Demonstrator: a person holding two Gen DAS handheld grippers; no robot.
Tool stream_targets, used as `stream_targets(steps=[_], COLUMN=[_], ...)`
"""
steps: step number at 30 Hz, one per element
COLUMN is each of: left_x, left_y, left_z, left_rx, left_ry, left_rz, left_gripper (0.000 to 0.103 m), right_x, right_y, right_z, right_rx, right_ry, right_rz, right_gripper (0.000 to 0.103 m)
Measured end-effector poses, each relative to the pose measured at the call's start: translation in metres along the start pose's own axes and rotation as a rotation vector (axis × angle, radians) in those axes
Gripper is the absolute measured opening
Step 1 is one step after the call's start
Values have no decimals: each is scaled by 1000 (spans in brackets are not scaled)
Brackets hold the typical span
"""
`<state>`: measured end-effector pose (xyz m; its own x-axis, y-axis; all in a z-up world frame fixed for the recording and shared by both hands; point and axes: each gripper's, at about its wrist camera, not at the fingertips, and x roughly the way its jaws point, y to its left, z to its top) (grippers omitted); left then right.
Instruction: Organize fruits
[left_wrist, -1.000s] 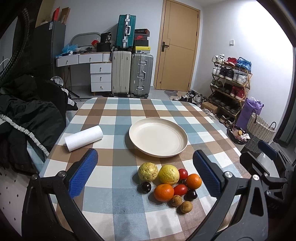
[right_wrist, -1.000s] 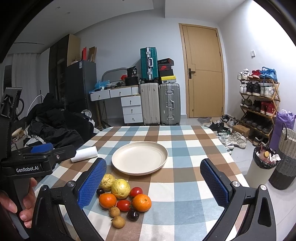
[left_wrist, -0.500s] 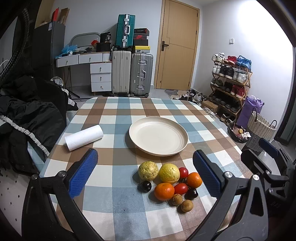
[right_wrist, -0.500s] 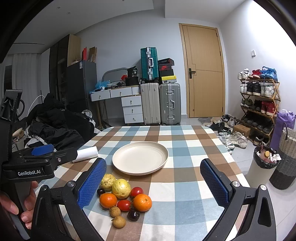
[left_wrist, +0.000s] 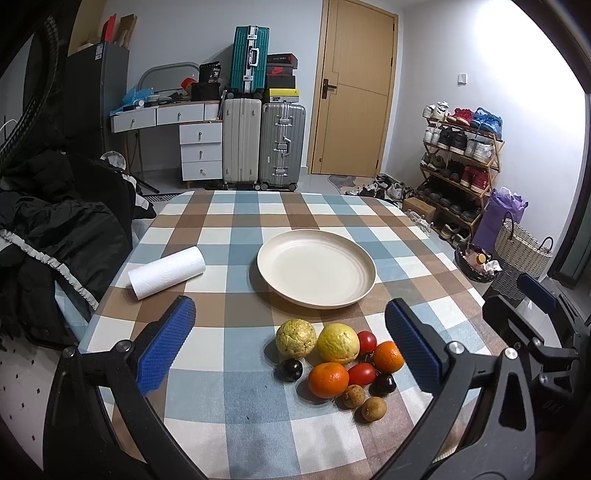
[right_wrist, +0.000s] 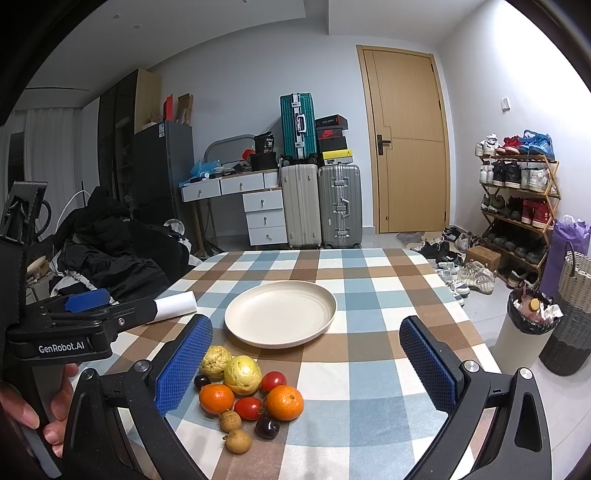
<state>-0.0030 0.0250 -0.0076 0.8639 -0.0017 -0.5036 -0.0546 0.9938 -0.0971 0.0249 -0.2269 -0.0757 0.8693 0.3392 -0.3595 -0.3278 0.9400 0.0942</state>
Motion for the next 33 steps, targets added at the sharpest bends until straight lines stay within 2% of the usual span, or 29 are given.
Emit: stream_targets(steps=[14,20,30,33], left_x=[15,37,96,116], left_y=[6,12,35,42], left_z=[-12,-4,1,-1], left_rx=[-14,-30,-73,-92], left_ry=[52,84,216,258], left_rz=[-59,-97,-189,-236], left_gripper=[103,103,102,102], right_x=[6,17,47,58], right_y=[0,-5,-17,-21], right_z=[-3,-6,-11,-13], right_rx=[-13,-13,23,33], right_ry=[8,28,57,67], right_rz=[4,26,62,65], right_gripper=[103,103,103,103])
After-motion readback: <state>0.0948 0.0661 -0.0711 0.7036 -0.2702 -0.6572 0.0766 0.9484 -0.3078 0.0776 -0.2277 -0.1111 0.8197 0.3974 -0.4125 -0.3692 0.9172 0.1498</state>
